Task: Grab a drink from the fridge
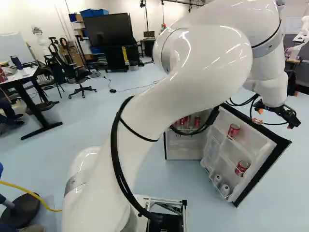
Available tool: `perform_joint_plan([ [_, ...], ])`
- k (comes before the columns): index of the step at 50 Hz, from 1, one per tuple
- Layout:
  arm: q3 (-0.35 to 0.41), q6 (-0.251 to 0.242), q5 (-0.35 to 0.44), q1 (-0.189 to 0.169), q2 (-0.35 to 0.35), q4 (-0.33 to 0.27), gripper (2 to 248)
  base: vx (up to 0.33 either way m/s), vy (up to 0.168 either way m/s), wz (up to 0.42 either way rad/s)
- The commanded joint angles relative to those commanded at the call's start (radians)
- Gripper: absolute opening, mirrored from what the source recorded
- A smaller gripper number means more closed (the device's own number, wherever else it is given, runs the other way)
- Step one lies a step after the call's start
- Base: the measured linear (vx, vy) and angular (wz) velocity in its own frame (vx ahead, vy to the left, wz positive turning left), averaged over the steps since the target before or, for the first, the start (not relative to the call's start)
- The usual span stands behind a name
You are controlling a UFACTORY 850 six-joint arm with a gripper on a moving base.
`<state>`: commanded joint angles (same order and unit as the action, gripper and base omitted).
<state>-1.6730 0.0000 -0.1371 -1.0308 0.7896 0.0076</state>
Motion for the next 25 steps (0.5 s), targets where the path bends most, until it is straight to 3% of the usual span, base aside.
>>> perform_joint_plan([
  [25,-0.046,0.000,-0.008,-0.001,0.074,0.000,247,0.000,0.000,0.000],
])
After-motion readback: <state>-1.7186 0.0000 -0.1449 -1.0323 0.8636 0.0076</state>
